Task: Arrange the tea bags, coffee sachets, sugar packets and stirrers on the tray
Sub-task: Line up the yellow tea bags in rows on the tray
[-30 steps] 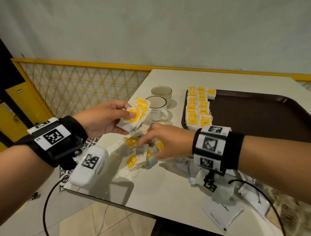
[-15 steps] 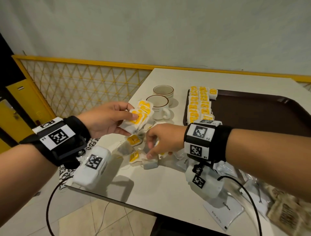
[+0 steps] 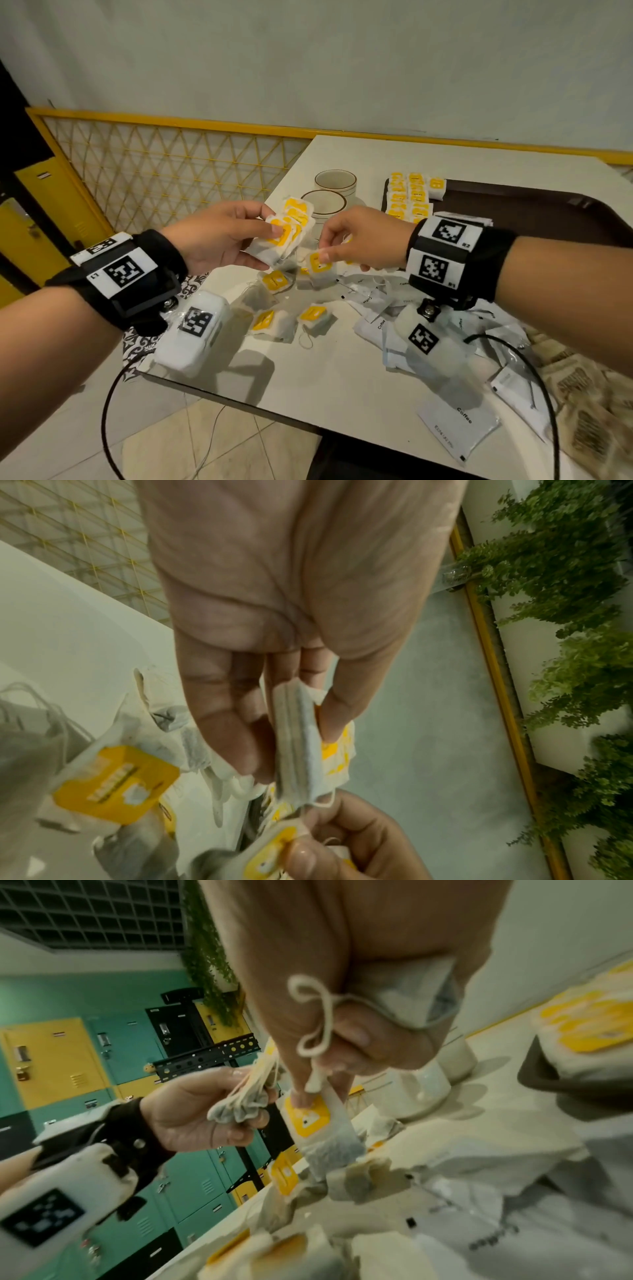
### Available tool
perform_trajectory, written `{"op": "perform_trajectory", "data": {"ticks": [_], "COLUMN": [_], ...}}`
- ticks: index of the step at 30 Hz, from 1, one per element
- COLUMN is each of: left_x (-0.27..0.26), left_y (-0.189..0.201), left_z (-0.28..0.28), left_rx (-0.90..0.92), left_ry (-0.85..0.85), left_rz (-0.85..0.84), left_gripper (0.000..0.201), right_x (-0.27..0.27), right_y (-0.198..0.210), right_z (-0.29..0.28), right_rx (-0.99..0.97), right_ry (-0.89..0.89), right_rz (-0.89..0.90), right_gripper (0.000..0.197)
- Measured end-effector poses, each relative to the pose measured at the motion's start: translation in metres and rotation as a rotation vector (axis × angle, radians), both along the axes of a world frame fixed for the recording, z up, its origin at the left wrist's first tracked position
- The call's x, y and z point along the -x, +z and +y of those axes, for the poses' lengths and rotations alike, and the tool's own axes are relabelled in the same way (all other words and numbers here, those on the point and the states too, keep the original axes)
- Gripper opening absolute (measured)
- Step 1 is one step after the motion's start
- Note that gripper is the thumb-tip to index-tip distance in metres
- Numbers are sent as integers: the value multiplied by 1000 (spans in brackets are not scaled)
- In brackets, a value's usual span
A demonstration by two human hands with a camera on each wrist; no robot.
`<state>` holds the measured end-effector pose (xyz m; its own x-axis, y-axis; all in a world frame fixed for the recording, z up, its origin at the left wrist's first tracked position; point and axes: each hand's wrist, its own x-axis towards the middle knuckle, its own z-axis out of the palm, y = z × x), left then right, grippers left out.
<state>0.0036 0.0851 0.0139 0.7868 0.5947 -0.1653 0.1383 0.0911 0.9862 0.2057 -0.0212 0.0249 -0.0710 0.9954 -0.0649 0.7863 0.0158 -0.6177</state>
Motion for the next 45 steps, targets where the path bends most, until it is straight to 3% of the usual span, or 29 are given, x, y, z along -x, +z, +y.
{"op": "perform_trajectory", "data": {"ticks": [3, 8, 14, 21, 27, 32, 38, 41, 45], "left_x": [2, 4, 4, 2, 1, 3, 3, 4, 4], "left_y": [0, -3, -3, -2, -3, -3, -4, -5, -7], "left_z": [2, 4, 2, 3, 2, 1, -1, -1, 0], "left_rx": [2, -6, -5, -9, -12, -14, -16, -15, -23], "left_ry": [10, -1, 5, -21, -10, -52, -29, -34, -31], "left_rz": [-7, 5, 34, 57, 53, 62, 62, 64, 65], "left_gripper": [62, 60, 58, 51, 18, 50, 45, 60, 63], "right_x": [-2, 9, 17, 16, 15, 25, 25, 22, 18], "right_y": [9, 5, -28, -23, -16, -25, -26, -24, -14], "right_z": [-4, -8, 3, 1, 6, 12, 12, 7, 6], "right_rx": [53, 302, 318, 377, 419, 399, 355, 400, 459], "right_ry": [44, 199, 76, 142, 127, 180, 182, 199, 244], "right_rz": [-22, 7, -104, -90, 52, -57, -97, -133, -156], "right_gripper": [12, 23, 39, 12, 12, 18, 20, 21, 13]}}
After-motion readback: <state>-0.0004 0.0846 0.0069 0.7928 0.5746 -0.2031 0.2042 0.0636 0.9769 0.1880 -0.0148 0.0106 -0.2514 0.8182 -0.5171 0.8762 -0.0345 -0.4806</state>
